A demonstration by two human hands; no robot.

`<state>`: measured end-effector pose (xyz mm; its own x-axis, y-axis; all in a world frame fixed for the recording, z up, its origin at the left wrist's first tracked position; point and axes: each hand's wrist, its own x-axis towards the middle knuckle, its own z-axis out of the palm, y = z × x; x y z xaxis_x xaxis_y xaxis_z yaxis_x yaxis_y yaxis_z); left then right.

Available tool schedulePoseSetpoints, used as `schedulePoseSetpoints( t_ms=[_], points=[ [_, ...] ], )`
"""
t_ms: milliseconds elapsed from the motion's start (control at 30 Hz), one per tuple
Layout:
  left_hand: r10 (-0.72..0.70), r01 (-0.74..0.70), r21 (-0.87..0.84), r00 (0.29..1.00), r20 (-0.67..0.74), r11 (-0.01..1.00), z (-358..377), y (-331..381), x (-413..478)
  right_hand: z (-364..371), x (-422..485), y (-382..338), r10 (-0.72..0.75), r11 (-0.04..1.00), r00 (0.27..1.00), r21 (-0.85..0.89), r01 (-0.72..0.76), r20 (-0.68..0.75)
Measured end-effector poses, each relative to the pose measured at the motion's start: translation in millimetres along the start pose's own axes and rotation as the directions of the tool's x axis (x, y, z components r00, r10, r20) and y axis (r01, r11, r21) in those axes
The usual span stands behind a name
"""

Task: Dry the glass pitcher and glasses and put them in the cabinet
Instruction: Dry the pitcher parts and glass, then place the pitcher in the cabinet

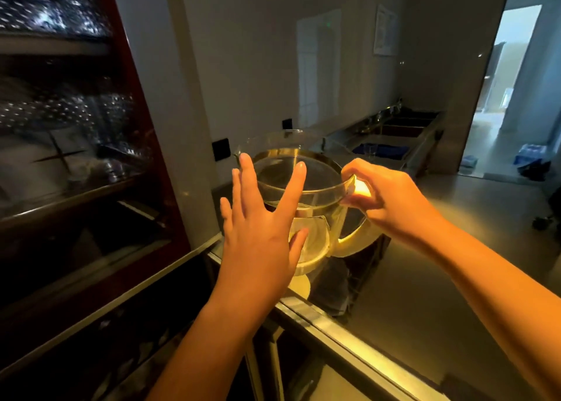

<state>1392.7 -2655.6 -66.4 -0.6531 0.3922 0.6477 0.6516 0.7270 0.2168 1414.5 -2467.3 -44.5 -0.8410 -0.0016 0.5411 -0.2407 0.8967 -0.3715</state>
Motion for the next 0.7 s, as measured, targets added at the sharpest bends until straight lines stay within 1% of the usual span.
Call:
schedulePoseSetpoints(
  t_ms=[100, 200, 400, 533, 700],
  points=[
    [0.008, -0.006, 0.021, 0.996, -0.092, 1.000, -9, 10, -16, -7, -7, -9, -0.032, 0.999, 0.999, 0.038, 0.031, 0.029],
    [-0.026, 0.035, 0.066, 0.991, -0.132, 0.997, -20, 12, -34, -7, -13, -21, -0.072, 0.995, 0.995, 0.078, 0.067, 0.072],
    [-0.115, 0.138, 0.124, 0.977, -0.181, 0.983, -43, 12, -68, 2, -26, -49, -0.149, 0.981, 0.982, 0.144, 0.132, 0.112],
    [-0.140, 0.174, 0.148, 0.967, -0.214, 0.974, -57, 7, -92, 9, -37, -74, -0.196, 0.976, 0.977, 0.113, 0.186, 0.083],
    [-0.198, 0.240, 0.179, 0.955, -0.222, 0.954, -74, -3, -120, 26, -52, -105, -0.210, 0.974, 0.973, 0.108, 0.199, 0.099]
  ],
)
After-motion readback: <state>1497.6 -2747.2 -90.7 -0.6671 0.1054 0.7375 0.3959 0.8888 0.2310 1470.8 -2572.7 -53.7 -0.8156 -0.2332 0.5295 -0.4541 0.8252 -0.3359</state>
